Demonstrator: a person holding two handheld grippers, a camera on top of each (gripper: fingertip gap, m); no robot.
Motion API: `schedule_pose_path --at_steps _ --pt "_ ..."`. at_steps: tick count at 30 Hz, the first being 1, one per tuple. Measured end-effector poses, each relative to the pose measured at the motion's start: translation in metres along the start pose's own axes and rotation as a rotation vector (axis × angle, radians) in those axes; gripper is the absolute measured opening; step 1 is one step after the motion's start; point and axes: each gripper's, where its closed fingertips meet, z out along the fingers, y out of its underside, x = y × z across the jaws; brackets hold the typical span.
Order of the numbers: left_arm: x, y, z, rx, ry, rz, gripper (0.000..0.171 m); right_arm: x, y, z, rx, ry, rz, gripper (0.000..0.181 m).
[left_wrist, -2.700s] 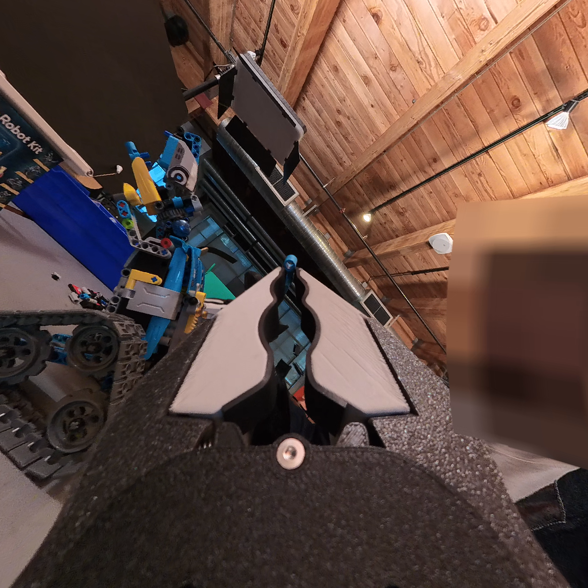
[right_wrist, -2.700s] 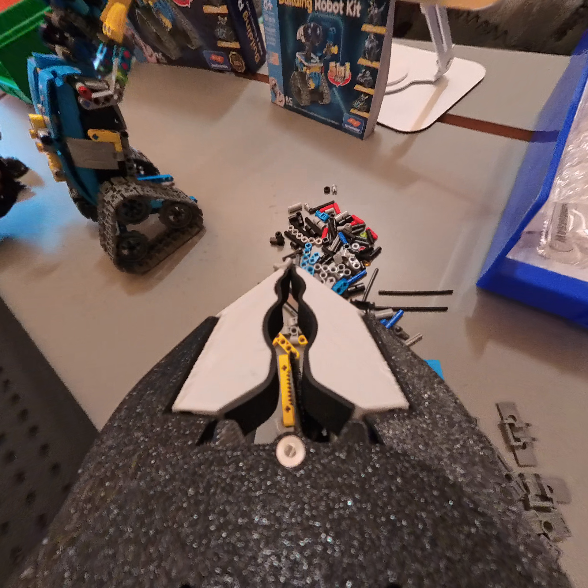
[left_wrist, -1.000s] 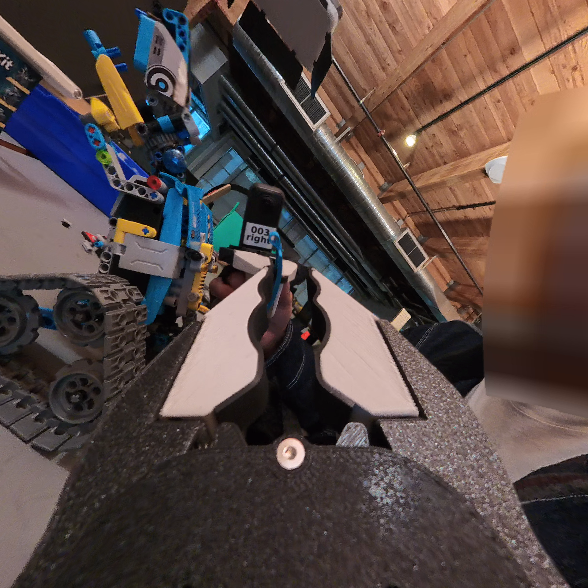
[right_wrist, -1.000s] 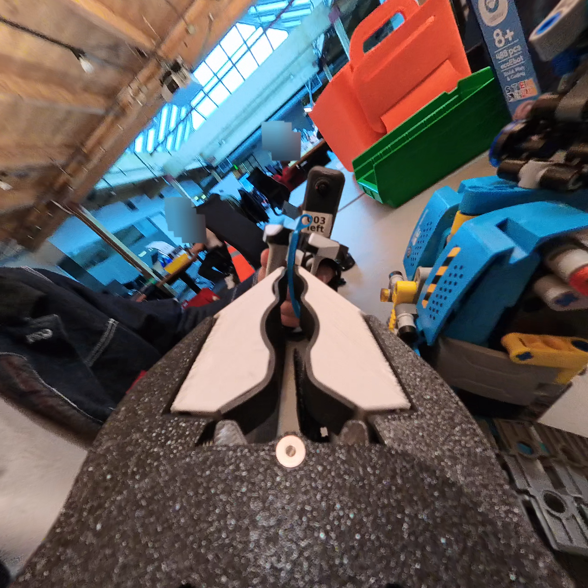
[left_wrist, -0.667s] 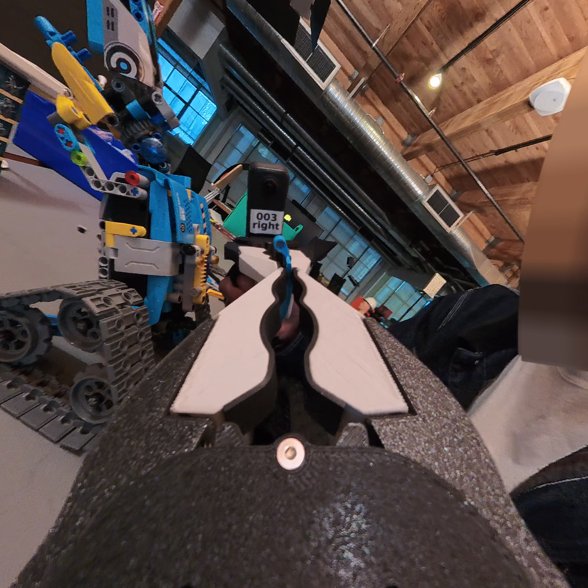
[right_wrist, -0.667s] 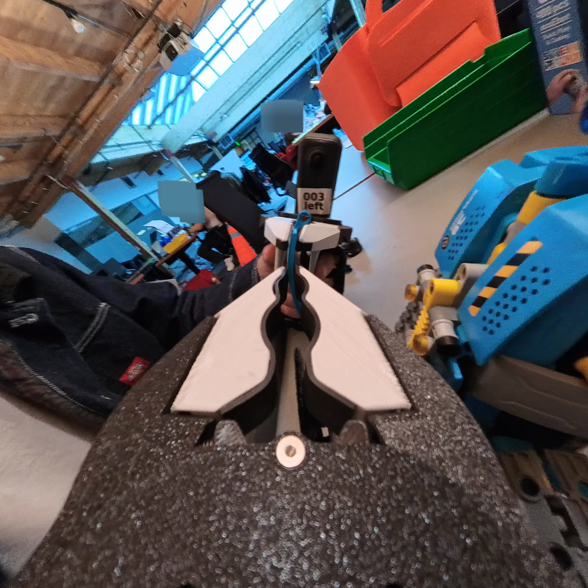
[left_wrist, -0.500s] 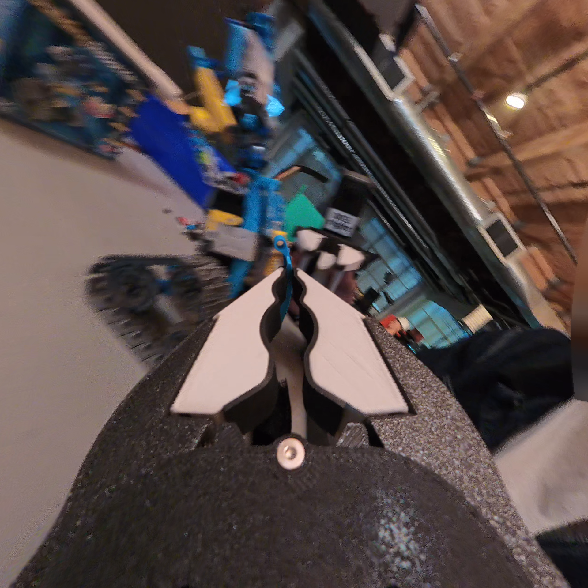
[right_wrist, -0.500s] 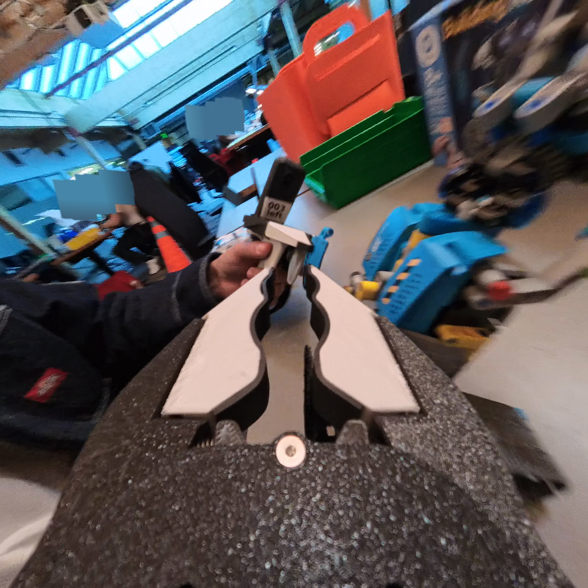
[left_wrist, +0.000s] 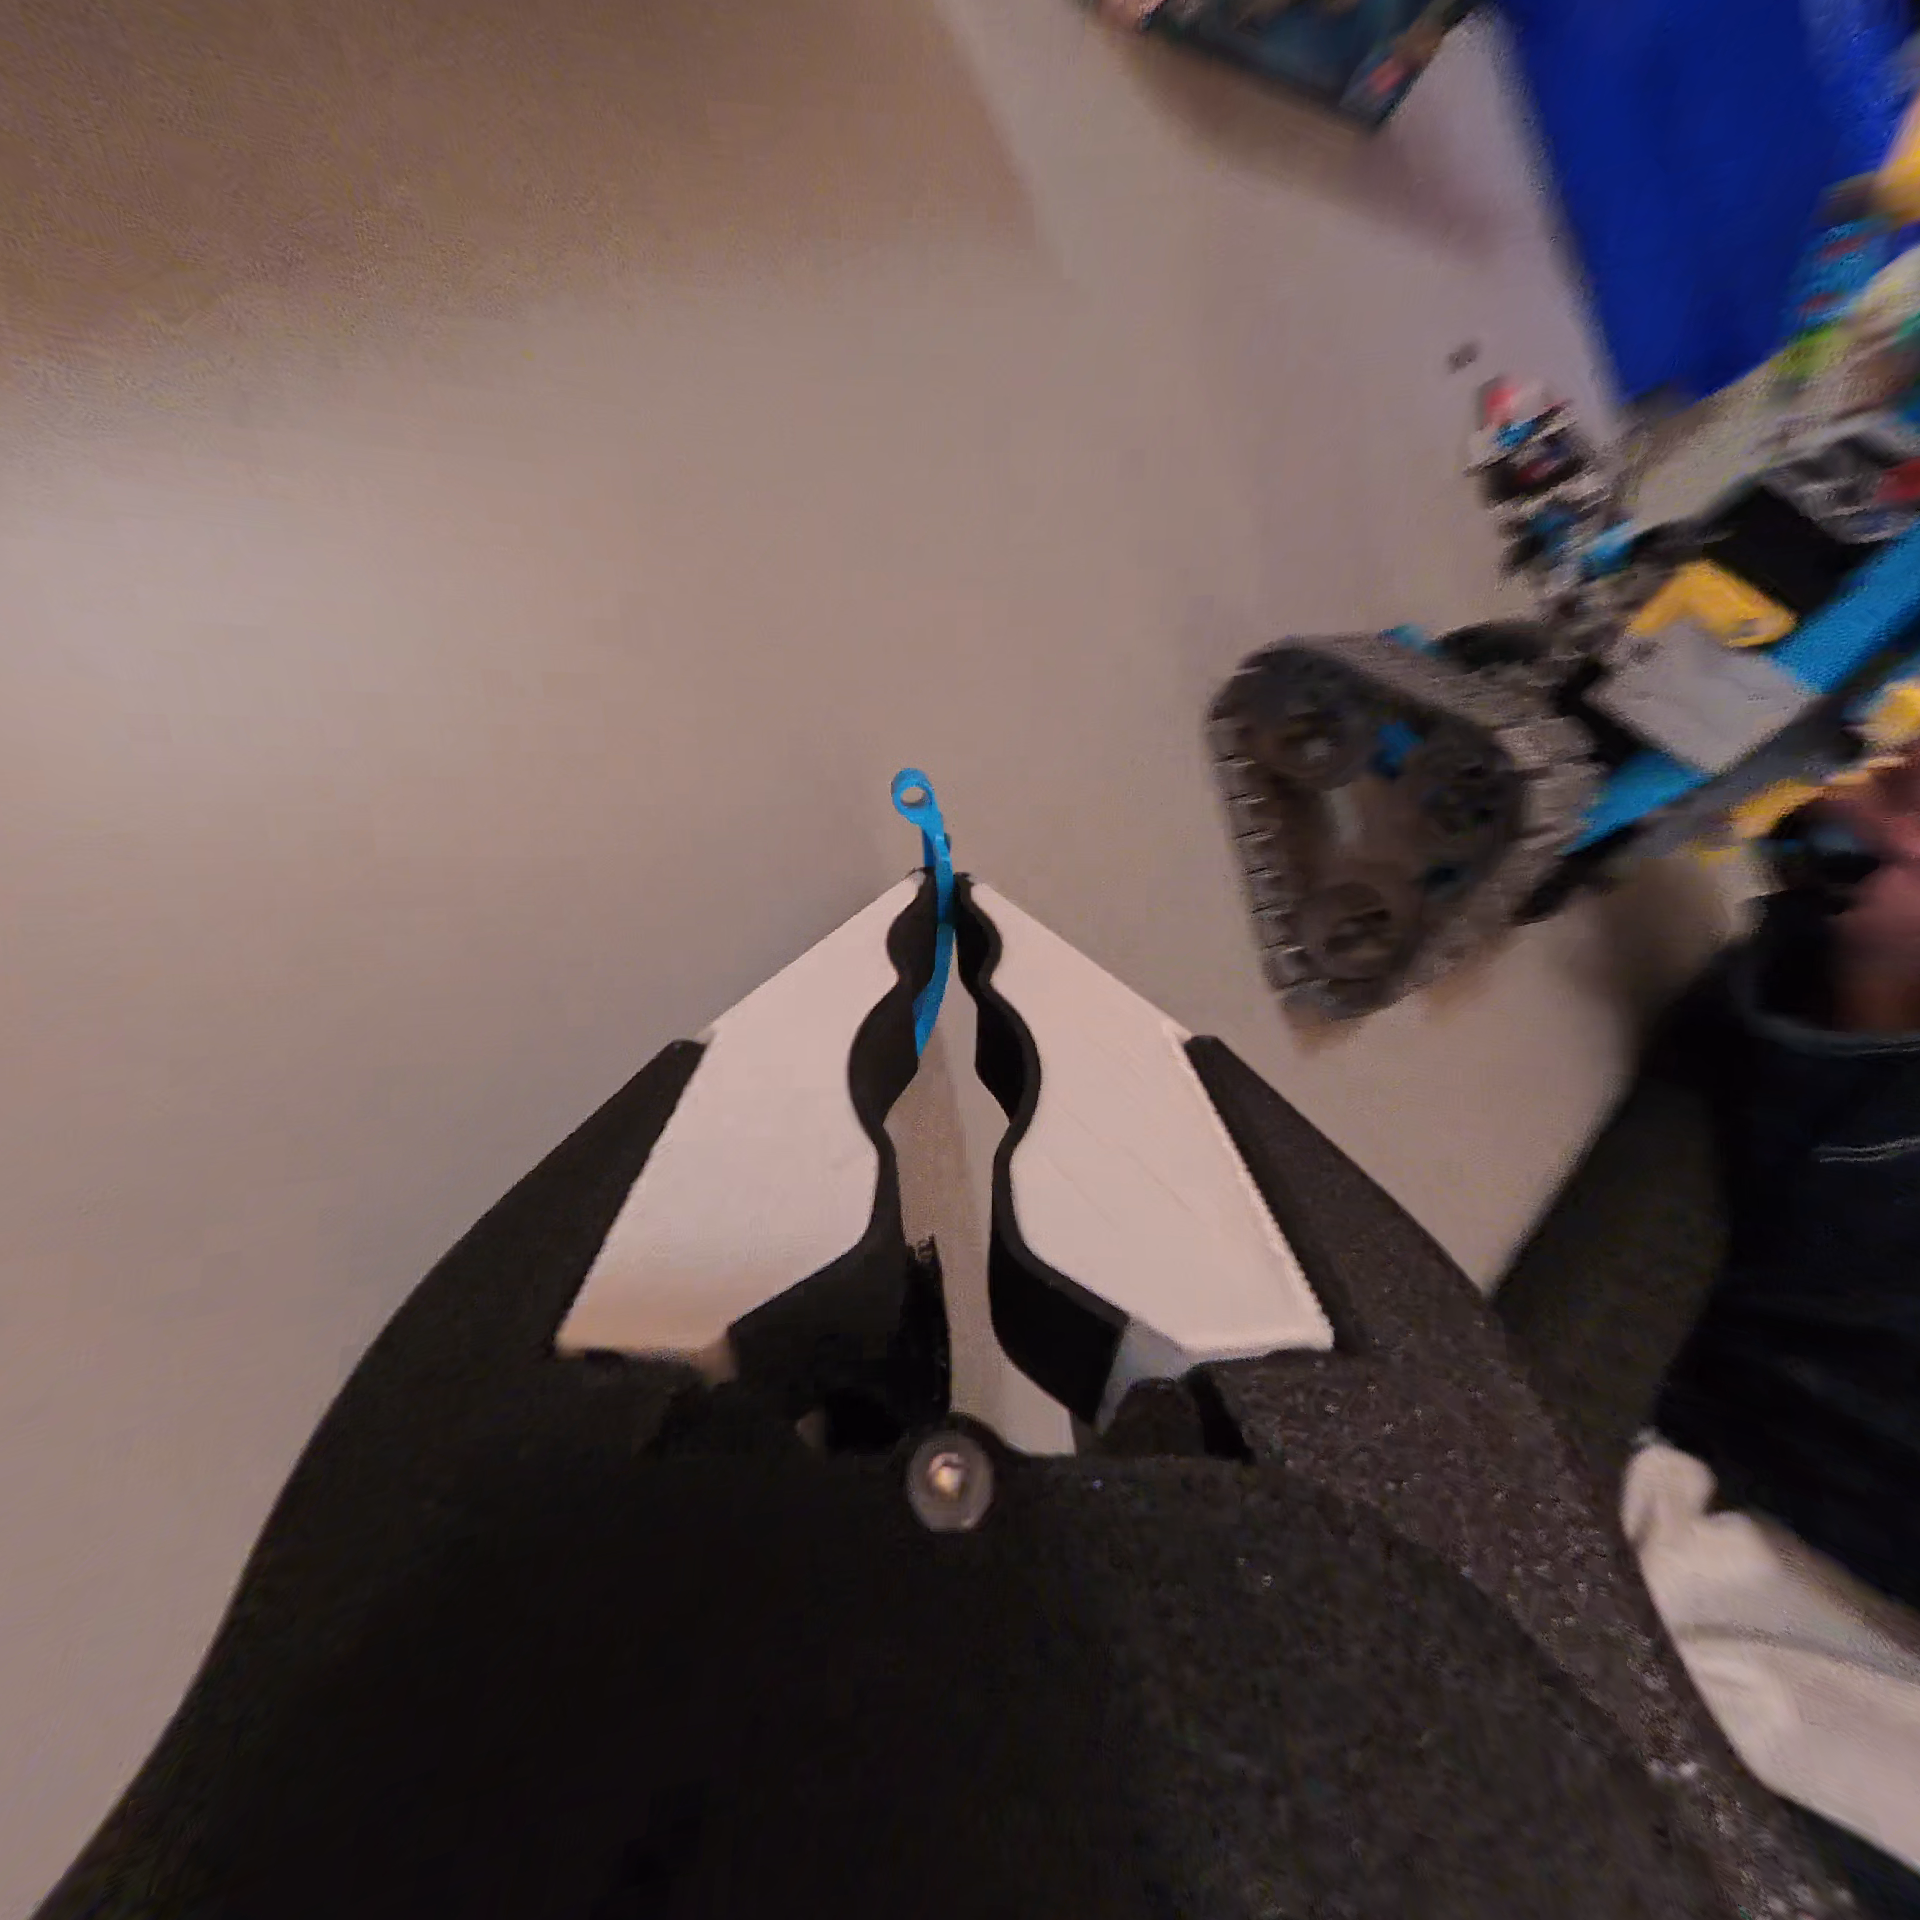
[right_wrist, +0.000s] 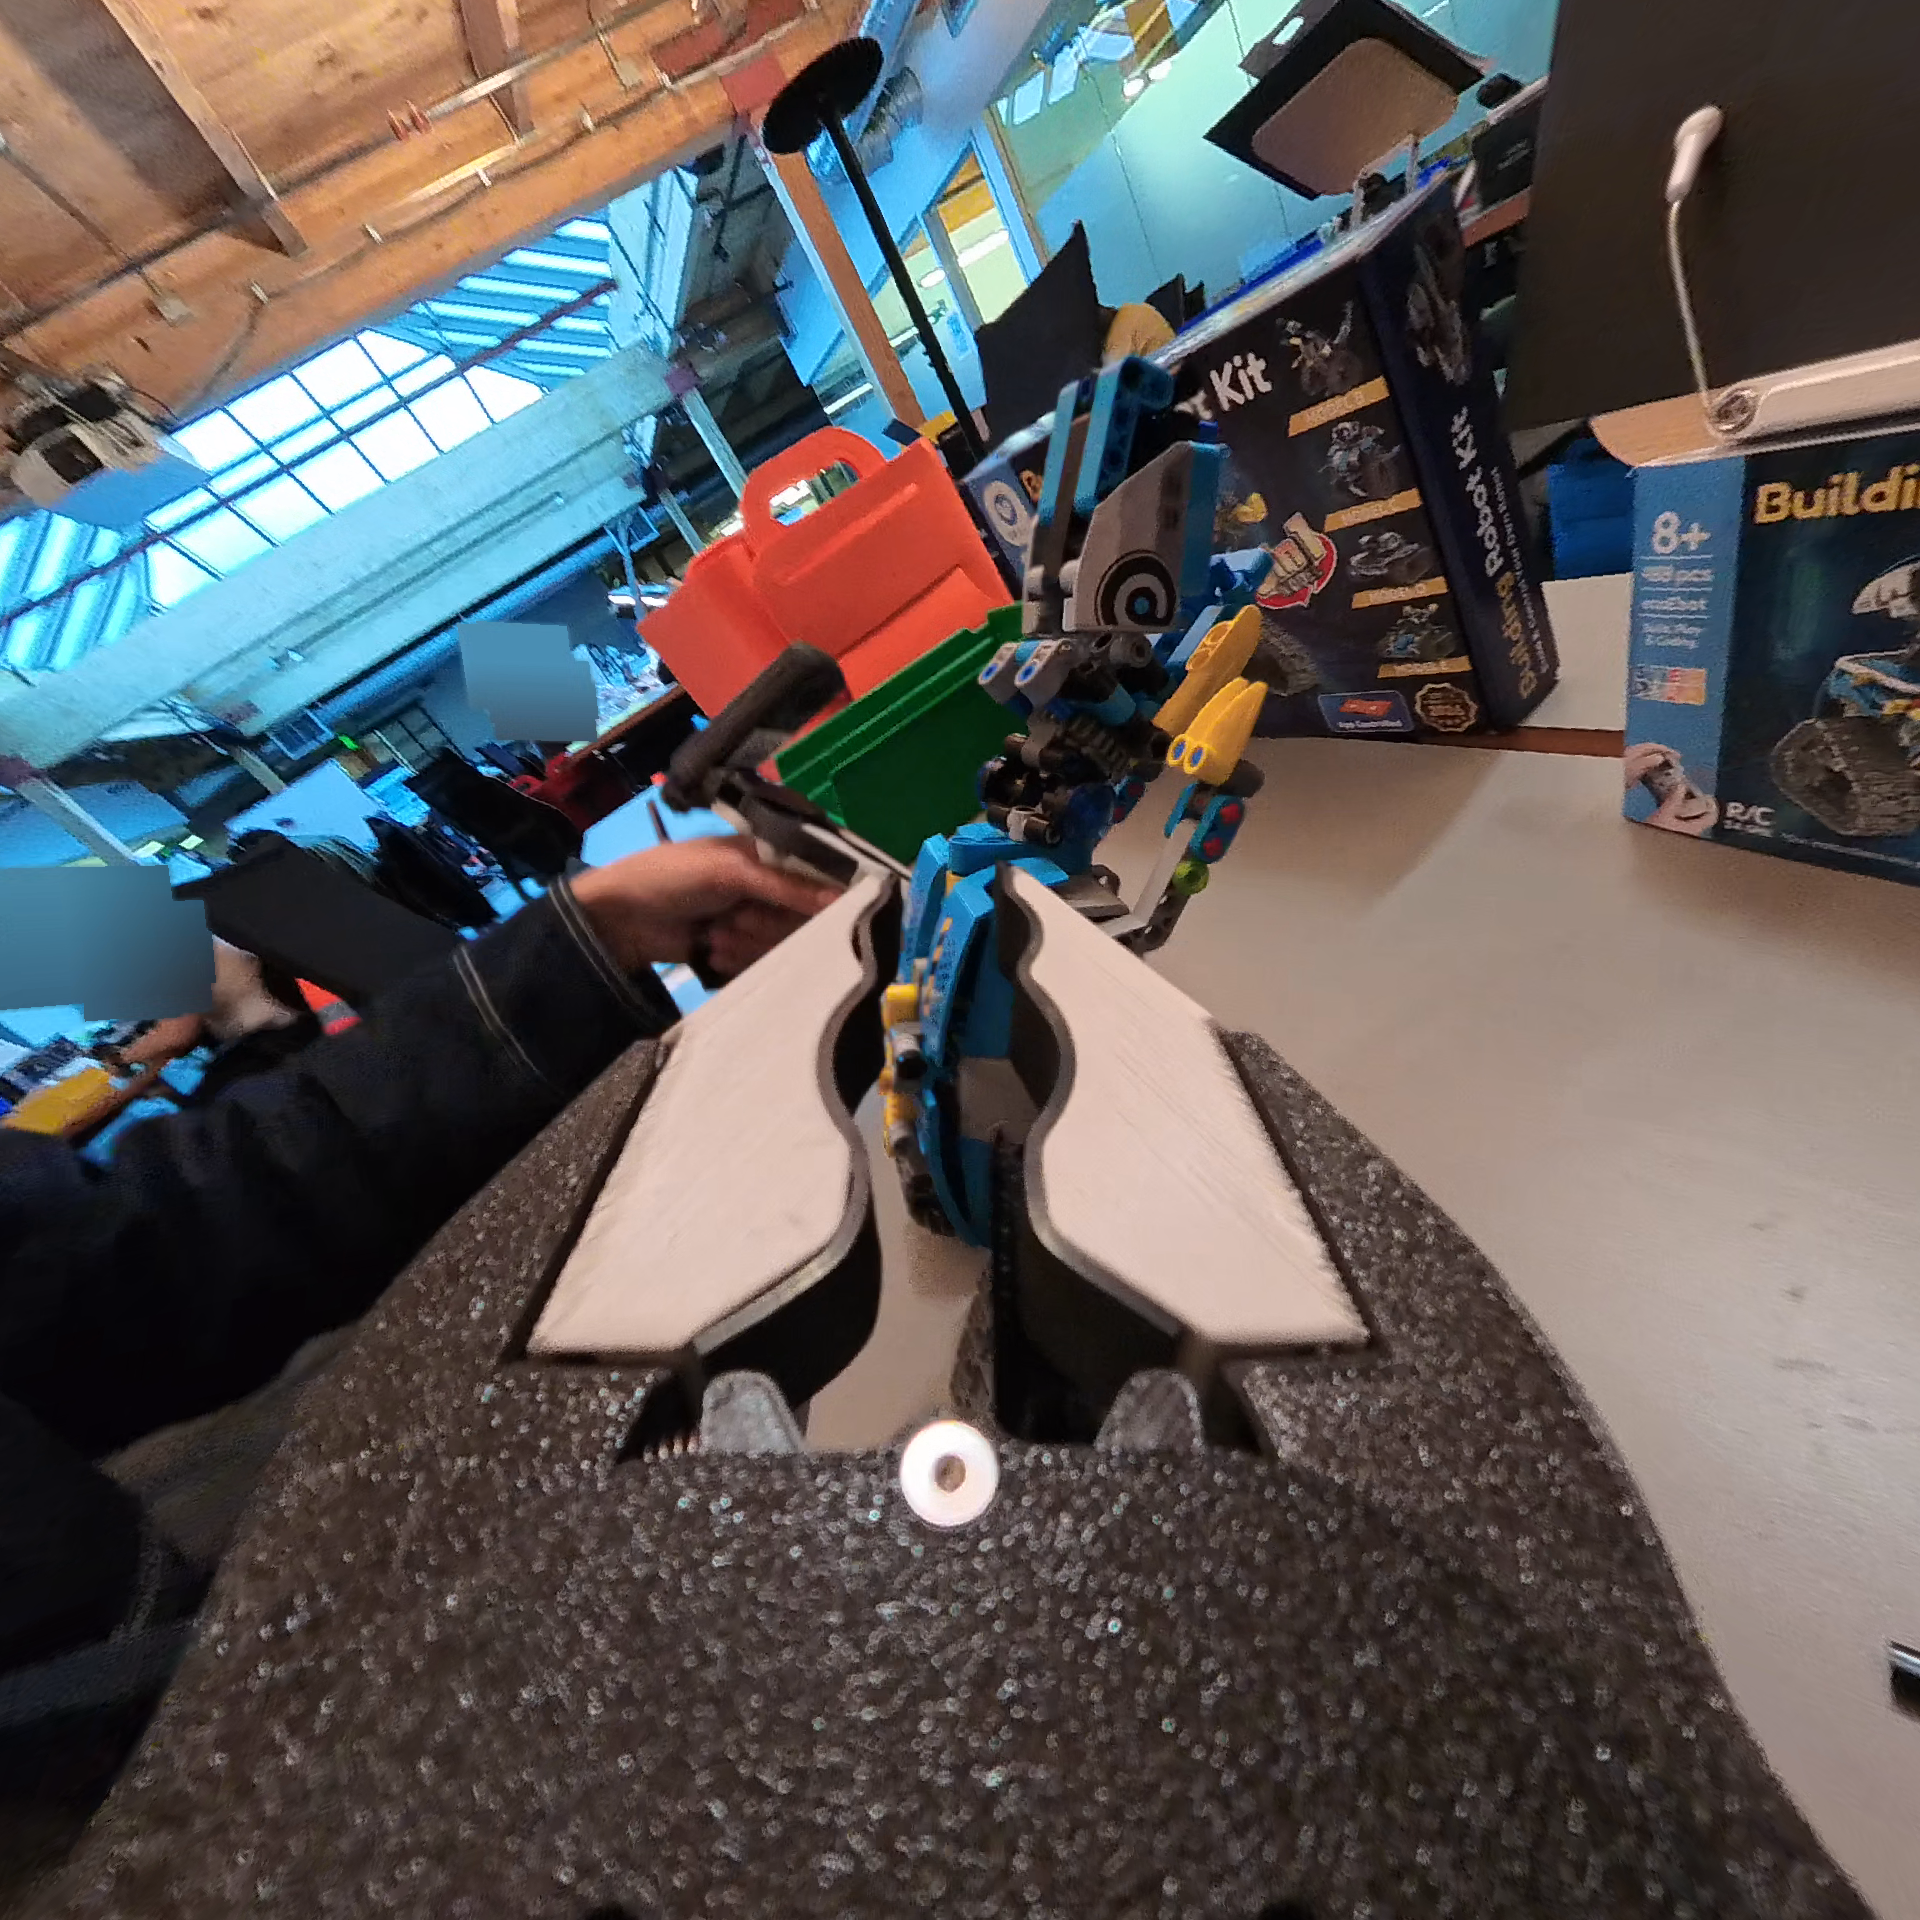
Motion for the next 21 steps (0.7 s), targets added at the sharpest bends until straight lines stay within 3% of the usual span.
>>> schedule_pose_path --at_steps 5,9,12,14,17,19,21 --pt "-0.055 0.008 -0.011 -0.345 -0.247 0.095 0.002 0.008 0.007 0.0 -0.044 0.067 -0.057 0.015" --pt "-0.063 0.007 -0.013 -0.414 -0.274 0.09 0.004 0.019 0.012 -0.006 -0.084 0.116 -0.085 0.016" --pt "-0.072 0.01 -0.018 -0.43 -0.332 0.108 0.016 0.019 0.024 -0.012 -0.147 0.119 -0.114 0.017" --pt "-0.073 0.004 -0.026 -0.394 -0.382 0.113 0.028 0.012 0.031 -0.011 -0.182 0.093 -0.153 0.018" --pt "-0.049 -0.036 -0.049 -0.176 -0.488 0.218 0.033 -0.001 0.05 -0.007 -0.28 0.04 -0.232 0.018" --pt "0.003 -0.063 -0.052 0.019 -0.416 0.314 0.038 -0.007 0.059 -0.002 -0.322 0.036 -0.321 0.018" --pt "0.08 -0.073 -0.037 0.18 -0.166 0.434 0.038 -0.009 0.065 0.002 -0.346 0.059 -0.416 0.016"
